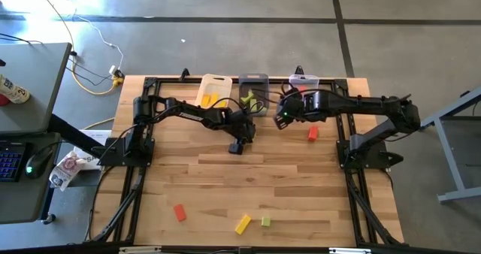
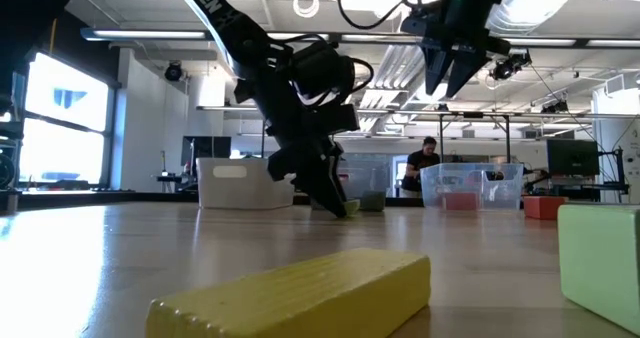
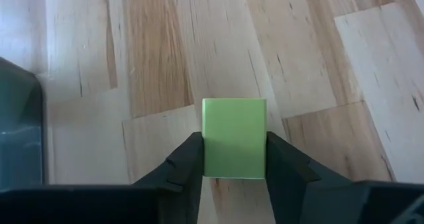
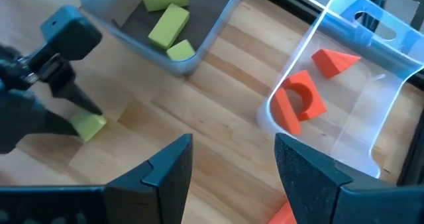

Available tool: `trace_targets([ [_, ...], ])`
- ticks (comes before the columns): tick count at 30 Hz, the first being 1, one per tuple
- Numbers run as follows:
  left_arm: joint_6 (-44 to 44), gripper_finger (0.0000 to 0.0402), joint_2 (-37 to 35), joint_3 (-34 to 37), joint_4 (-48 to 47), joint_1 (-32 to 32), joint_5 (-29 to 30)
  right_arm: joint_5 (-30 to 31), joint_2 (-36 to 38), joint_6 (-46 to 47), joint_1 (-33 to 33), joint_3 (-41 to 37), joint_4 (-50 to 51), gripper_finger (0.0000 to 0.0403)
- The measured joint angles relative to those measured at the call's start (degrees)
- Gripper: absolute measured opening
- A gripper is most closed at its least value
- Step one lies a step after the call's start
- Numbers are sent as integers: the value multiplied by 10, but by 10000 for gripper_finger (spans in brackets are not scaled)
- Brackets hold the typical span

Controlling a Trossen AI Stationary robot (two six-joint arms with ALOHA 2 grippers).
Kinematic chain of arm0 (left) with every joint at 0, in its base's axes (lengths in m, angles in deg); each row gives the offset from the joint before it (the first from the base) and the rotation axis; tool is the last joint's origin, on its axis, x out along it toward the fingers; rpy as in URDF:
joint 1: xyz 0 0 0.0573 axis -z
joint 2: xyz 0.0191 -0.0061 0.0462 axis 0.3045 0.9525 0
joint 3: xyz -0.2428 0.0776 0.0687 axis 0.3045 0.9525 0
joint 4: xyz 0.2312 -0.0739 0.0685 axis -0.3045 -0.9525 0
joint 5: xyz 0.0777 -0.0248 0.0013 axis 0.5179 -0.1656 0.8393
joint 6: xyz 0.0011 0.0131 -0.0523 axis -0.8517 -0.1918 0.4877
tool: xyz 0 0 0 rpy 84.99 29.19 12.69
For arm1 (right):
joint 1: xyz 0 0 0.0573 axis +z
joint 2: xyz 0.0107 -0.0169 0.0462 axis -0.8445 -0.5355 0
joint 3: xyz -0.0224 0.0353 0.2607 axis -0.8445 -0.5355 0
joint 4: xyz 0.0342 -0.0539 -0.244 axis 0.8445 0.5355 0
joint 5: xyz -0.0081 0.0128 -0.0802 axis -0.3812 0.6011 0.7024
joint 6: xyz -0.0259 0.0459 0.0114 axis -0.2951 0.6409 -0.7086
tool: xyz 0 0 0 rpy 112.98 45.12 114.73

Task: Sort & place blocks by color
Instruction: Put the green block into the black bin

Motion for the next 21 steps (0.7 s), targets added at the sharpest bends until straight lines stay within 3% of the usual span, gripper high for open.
trace_targets([
  [21, 9, 104, -101, 1, -2, -27, 24, 6, 0, 107, 146, 0, 0, 201],
])
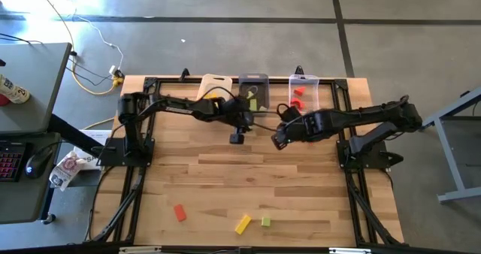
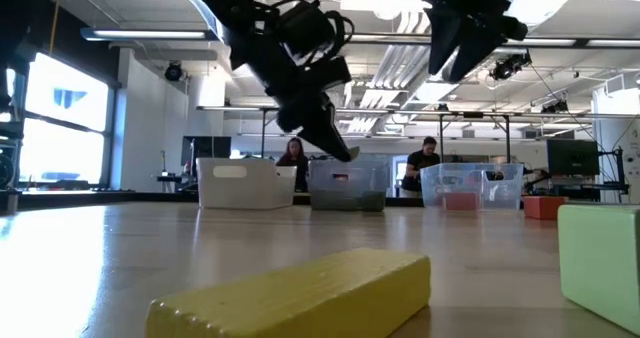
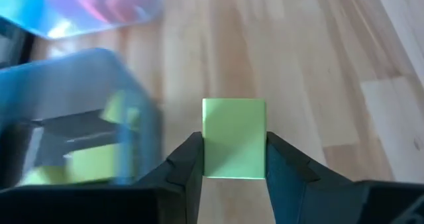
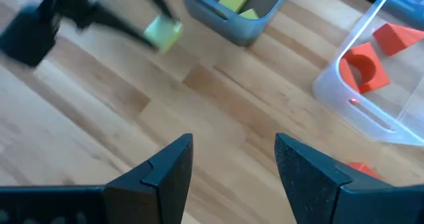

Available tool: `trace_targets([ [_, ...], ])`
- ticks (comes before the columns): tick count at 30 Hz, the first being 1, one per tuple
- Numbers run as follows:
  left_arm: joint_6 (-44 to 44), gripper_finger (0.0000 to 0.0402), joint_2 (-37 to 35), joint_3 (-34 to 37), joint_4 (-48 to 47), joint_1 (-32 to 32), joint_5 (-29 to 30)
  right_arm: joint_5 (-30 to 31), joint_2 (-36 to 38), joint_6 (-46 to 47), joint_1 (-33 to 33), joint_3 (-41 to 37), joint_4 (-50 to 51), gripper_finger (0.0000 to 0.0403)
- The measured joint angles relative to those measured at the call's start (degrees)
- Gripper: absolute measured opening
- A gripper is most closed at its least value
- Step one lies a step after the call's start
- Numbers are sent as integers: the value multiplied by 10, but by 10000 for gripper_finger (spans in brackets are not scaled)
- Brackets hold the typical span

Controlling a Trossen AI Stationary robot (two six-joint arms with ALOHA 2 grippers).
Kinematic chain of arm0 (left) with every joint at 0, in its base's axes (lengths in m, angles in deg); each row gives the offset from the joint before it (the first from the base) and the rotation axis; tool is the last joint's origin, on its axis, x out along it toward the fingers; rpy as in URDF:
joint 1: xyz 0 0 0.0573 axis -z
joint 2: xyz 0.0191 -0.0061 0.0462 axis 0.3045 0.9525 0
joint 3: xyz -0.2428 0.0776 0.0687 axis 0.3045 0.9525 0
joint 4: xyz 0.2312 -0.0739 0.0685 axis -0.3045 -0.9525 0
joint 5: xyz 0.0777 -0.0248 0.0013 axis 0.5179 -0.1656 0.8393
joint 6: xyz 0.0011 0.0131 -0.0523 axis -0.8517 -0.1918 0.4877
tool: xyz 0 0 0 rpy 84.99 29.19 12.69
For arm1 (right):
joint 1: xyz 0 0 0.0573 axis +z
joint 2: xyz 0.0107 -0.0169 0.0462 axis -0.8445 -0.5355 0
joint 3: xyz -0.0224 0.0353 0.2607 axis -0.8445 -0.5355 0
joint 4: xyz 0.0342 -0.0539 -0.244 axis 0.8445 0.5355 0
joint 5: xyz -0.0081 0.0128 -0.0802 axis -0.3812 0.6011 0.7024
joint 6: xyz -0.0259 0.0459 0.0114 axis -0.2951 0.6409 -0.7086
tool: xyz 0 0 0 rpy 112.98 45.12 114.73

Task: Sort & place blocks by color
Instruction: Put the green block into the black bin

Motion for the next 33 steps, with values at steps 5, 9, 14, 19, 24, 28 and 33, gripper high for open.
trace_targets([
  [5, 5, 103, -28, 0, 7, -21, 0, 9, 0, 28, 28, 0, 0, 201],
  [9, 10, 104, -44, -1, 24, -39, 15, 21, 0, 52, 46, 0, 0, 201],
  [14, 27, 105, -48, -1, 44, -71, 38, 28, 0, 82, 64, 0, 0, 201],
  [19, 91, 106, -48, -1, 50, -105, 69, 42, 0, 106, 80, 0, 0, 201],
  [24, 107, 106, -48, -1, 50, -124, 25, 56, 0, 116, 88, 0, 0, 201],
  [28, 123, 105, -47, -1, 51, -126, -8, 62, 0, 122, 88, 0, 0, 201],
  [33, 160, 108, -40, -1, 54, -124, -7, 75, 0, 136, 88, 0, 0, 201],
])
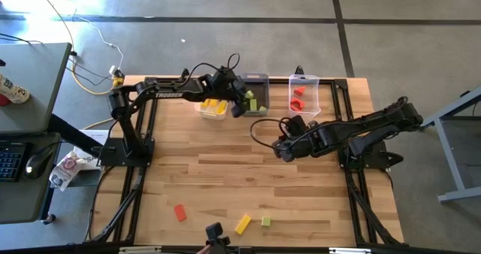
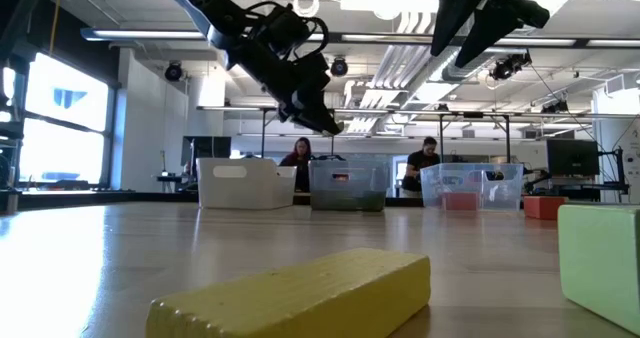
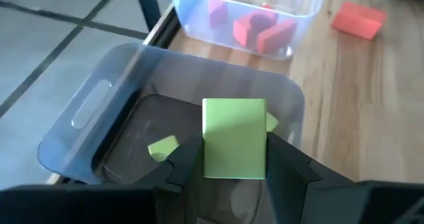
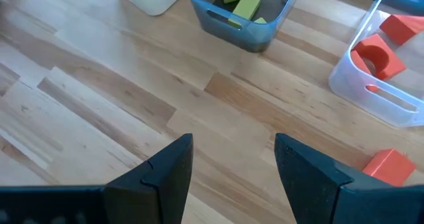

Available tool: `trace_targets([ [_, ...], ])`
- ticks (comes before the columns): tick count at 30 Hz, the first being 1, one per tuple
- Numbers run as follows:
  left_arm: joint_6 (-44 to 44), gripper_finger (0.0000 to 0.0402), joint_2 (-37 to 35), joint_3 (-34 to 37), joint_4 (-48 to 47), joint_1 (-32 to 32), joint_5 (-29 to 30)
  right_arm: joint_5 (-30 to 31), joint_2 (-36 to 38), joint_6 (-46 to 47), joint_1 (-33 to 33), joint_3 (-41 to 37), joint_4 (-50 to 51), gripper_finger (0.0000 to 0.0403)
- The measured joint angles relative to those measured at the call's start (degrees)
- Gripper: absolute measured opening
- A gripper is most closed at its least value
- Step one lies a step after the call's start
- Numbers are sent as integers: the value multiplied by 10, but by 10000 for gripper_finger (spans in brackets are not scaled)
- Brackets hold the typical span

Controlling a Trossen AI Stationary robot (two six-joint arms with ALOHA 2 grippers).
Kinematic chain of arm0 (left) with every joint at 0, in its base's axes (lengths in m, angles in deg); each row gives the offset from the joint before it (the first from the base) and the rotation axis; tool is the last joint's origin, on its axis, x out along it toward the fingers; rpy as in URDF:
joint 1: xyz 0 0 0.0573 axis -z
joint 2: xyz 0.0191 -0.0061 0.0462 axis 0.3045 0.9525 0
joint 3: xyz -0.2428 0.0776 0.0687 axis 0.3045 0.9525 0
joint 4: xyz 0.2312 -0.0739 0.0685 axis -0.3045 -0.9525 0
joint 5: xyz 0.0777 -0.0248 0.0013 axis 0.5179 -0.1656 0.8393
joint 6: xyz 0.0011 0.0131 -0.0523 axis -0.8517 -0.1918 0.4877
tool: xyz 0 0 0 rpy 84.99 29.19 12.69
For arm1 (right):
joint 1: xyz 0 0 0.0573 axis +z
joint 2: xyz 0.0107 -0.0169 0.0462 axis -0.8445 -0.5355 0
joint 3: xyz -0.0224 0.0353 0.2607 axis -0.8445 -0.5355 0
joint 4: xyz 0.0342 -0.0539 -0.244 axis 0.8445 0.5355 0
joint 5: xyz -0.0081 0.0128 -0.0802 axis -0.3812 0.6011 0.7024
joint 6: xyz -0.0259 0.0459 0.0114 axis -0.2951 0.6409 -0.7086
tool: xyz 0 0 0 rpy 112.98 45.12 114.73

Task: Sort & place blocks by color
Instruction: Put the green block into the black bin

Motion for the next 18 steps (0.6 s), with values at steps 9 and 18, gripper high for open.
trace_targets([
  [9, 25, 120, 37, 0, 9, 0, 1, -1, 0, 11, 0, 0, 0, 201],
  [18, 55, 127, 43, 0, 12, 0, -1, -1, 0, 4, 0, 0, 0, 201],
])
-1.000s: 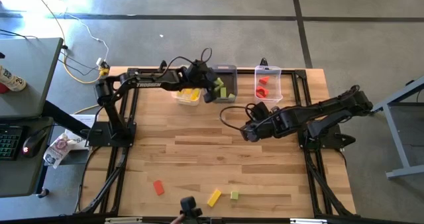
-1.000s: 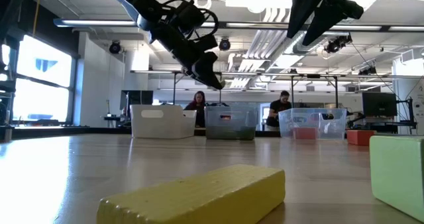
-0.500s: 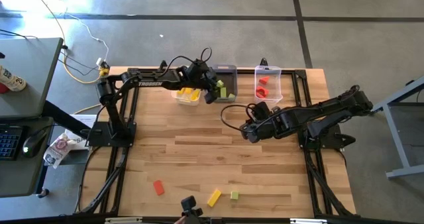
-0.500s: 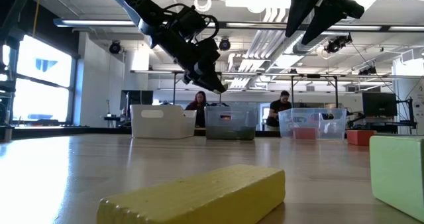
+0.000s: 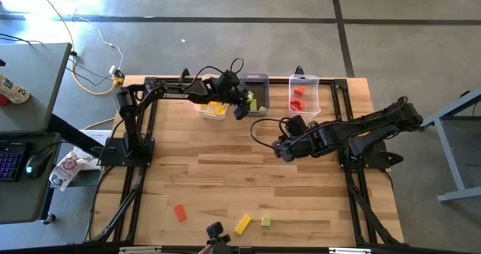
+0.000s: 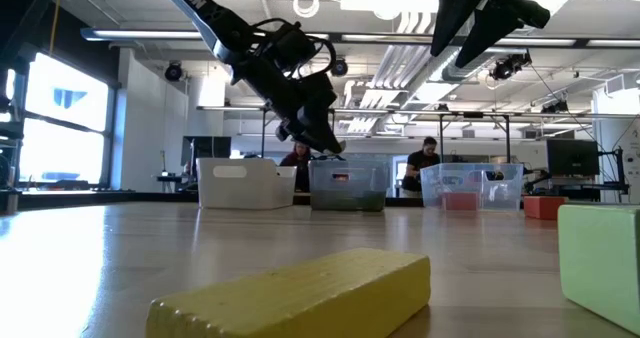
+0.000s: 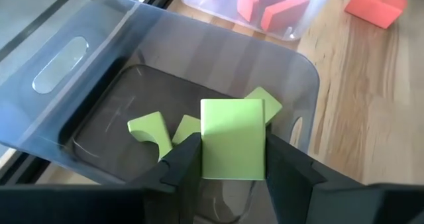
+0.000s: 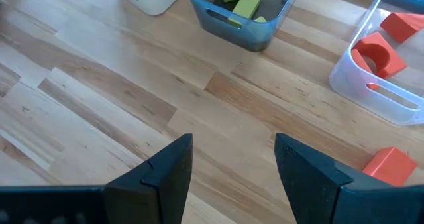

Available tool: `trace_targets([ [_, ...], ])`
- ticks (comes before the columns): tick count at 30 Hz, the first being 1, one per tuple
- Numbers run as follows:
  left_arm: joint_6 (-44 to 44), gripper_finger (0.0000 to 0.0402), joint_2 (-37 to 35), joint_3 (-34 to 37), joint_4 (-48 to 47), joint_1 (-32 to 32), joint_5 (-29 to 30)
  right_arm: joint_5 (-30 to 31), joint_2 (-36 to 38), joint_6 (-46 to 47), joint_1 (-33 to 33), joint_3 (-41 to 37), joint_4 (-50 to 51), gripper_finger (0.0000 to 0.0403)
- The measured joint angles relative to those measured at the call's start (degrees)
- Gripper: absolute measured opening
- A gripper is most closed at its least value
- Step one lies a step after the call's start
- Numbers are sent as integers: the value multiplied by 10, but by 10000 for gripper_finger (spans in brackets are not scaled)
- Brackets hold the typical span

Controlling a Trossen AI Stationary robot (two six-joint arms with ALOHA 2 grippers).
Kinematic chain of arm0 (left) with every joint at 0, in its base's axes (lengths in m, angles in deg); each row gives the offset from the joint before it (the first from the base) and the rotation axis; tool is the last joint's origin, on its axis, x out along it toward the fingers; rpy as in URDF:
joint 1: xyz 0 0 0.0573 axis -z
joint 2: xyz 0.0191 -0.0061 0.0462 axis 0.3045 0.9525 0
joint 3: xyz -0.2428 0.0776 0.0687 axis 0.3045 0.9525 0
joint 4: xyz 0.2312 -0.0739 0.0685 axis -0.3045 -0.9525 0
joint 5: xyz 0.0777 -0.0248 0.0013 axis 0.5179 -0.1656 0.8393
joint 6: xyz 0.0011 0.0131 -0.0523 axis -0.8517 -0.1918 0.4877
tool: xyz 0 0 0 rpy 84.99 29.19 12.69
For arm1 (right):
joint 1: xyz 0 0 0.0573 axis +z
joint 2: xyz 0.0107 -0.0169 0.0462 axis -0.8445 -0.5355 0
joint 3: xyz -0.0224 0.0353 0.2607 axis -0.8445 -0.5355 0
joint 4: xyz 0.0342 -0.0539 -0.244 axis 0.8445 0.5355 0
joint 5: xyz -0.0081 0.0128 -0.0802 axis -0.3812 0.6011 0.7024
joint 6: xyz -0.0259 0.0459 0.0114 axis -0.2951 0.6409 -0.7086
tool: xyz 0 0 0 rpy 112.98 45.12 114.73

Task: Sort & place blocks by color
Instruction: Put the green block into the black bin, then put the orange block into the transparent bin

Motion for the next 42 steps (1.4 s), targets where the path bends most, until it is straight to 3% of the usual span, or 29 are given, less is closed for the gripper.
trace_targets([
  [17, 0, 218, -1, 0, 0, 0, 4, -22, 0, 24, 0, 0, 8, 201],
  [29, -53, 220, -68, 0, -35, 0, 19, -76, 0, 141, 0, 0, 115, 201],
  [42, -82, 219, -190, 0, -210, 13, 22, -76, 0, 191, 0, 0, 213, 201],
])
